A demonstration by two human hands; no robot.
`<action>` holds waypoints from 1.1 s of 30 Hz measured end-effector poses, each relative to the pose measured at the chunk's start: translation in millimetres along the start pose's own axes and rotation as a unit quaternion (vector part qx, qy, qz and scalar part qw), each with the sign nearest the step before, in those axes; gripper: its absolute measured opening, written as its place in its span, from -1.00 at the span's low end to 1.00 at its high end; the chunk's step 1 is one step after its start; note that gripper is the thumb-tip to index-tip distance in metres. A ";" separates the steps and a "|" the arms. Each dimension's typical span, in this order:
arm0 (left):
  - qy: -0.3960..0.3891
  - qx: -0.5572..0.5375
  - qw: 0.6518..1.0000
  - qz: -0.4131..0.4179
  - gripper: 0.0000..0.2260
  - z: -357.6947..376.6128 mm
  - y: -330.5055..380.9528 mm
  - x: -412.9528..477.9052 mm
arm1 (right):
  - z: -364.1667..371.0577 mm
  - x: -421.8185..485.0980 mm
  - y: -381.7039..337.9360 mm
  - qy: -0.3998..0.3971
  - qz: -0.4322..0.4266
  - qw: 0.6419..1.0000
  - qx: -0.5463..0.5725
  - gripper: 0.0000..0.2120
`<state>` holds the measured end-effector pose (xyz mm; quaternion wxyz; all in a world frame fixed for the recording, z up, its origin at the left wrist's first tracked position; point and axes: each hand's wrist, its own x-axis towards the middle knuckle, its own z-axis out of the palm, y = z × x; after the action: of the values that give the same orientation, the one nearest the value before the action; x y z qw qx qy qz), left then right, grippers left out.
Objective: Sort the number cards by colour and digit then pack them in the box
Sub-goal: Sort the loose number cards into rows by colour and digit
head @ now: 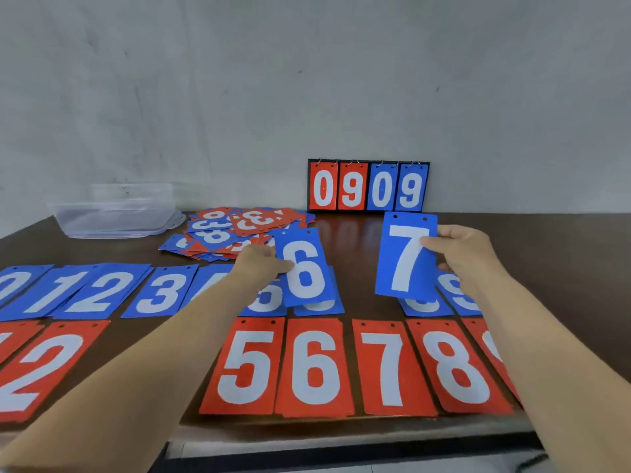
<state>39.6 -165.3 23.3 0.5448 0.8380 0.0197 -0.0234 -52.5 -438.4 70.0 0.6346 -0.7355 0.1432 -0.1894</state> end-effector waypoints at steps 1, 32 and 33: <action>0.000 0.016 1.000 0.005 -0.70 5.7 2.1 1.4 | -2.0 0.8 2.3 -0.008 0.004 1.000 -0.013 -0.89; 0.072 0.419 0.899 0.108 -0.50 49.9 -14.2 22.6 | 78.1 60.3 76.2 -0.045 -0.109 0.867 -0.483 -0.63; 0.071 0.408 0.904 0.110 -0.50 48.3 -14.3 22.3 | 79.6 58.5 74.5 -0.048 -0.115 0.871 -0.476 -0.64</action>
<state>60.1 -203.4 -10.6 0.1518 0.9832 -0.0456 0.0904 38.3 -406.3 -7.7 0.1878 -0.9678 0.0999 -0.1347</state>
